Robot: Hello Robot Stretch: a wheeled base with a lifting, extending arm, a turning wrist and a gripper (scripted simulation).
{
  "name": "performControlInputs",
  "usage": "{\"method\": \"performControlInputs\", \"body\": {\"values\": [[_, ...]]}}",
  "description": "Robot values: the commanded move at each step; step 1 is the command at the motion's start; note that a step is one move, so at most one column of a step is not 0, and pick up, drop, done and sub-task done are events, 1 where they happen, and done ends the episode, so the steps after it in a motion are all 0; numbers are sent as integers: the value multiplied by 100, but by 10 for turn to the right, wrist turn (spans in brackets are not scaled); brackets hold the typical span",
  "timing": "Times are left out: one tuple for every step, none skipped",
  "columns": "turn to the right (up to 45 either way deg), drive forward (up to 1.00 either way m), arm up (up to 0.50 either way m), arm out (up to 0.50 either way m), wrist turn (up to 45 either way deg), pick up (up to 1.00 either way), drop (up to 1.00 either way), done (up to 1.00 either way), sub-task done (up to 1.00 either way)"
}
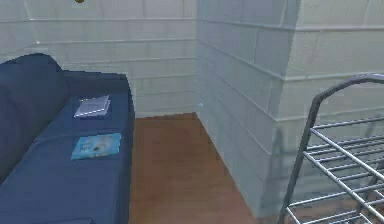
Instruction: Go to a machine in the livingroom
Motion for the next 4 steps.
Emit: {"method": "performControlInputs", "body": {"values": [[-30, 0, 0, 0, 0, 0, 0, 0, 0], [0, 50, 0, 0, 0, 0, 0, 0, 0], [0, 100, 0, 0, 0, 0, 0, 0, 0], [-450, 0, 0, 0, 0, 0, 0, 0, 0]]}}
